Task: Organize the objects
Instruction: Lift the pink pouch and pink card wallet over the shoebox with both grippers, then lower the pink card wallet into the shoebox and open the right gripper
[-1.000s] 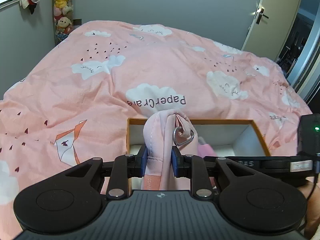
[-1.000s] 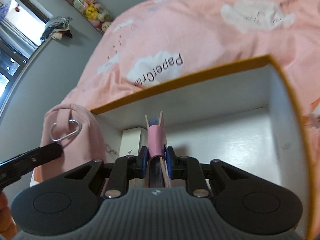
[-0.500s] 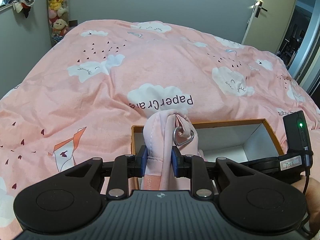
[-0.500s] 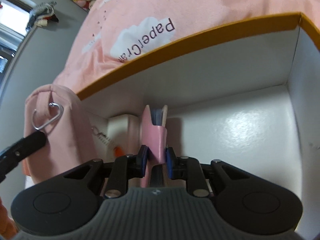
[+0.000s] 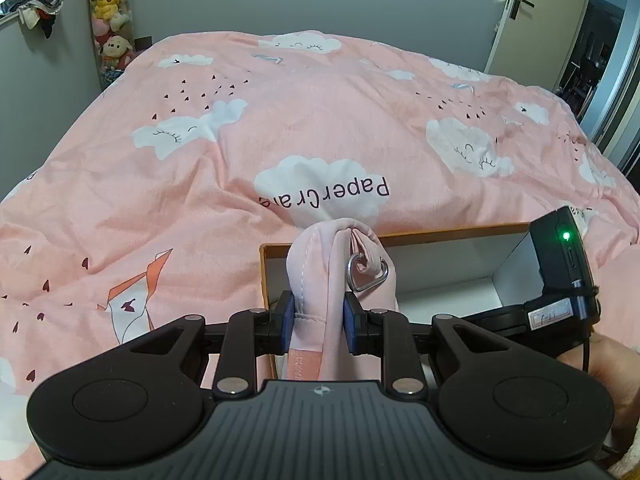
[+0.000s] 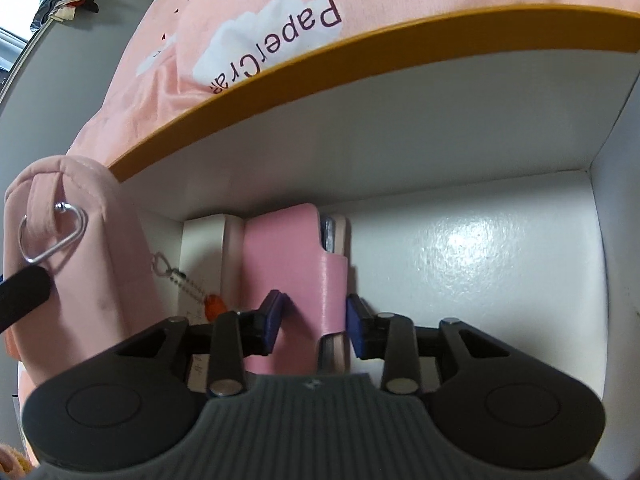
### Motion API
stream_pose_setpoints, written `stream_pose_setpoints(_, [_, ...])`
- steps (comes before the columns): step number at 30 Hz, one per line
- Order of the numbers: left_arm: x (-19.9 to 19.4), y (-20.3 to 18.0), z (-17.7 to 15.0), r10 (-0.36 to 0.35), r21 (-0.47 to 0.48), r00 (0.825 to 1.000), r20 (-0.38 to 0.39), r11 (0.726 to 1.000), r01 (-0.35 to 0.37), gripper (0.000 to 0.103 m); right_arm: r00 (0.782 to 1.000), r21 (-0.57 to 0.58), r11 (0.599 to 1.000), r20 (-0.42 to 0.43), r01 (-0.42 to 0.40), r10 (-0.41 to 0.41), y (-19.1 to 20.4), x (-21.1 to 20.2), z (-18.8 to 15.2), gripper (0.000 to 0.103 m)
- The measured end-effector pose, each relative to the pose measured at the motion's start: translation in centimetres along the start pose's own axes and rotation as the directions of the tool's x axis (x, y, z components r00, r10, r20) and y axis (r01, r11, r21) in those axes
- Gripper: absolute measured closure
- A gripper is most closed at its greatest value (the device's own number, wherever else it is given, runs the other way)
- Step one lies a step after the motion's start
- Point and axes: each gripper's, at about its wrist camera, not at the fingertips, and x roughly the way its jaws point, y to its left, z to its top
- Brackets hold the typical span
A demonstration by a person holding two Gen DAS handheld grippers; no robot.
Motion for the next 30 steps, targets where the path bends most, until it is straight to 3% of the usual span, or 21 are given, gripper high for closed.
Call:
stream_pose_setpoints(4, [0.4, -1.1, -0.1, 0.024, 0.046, 1.0, -0.012, 0.999, -0.024, 0.075, 0.998, -0.074, 0.996, 0.04, 0.058, -0.056, 0.7, -1.6, -0.3, 0.066])
stream_pose_setpoints(9, [2.0, -3.0, -0.3, 0.06, 0.119, 0.997, -0.044, 0.991, -0.055, 0.075, 0.994, -0.126, 0.991, 0.104, 0.055, -0.042, 0.5, -5.2, -0.8, 0.066])
stream_pose_setpoints(13, [3.9, -4.7, -0.5, 0.168, 0.192, 0.984, -0.056, 0.969, -0.155, 0.075, 0.991, -0.178, 0.982, 0.128, 0.067, -0.044, 0.7, -6.5, -1.1, 0.074])
stream_pose_setpoints(19, [5.9, -5.5, -0.3, 0.176, 0.191, 0.977, -0.121, 0.97, -0.151, 0.071, 0.996, -0.199, 0.98, 0.085, -0.012, 0.03, 0.8, -5.9, -1.4, 0.08])
stream_pose_setpoints(24, [6.5, -4.1, 0.1, 0.097, 0.078, 0.979, -0.182, 0.993, -0.084, 0.068, 0.996, -0.213, 0.974, 0.031, -0.077, 0.086, 1.6, -4.3, -1.7, 0.087])
stream_pose_setpoints(30, [5.4, -2.6, 0.6, -0.118, -0.086, 0.973, -0.199, 0.991, 0.102, 0.066, 0.996, -0.2, 0.976, 0.022, -0.084, 0.09, 1.5, -3.6, -1.6, 0.09])
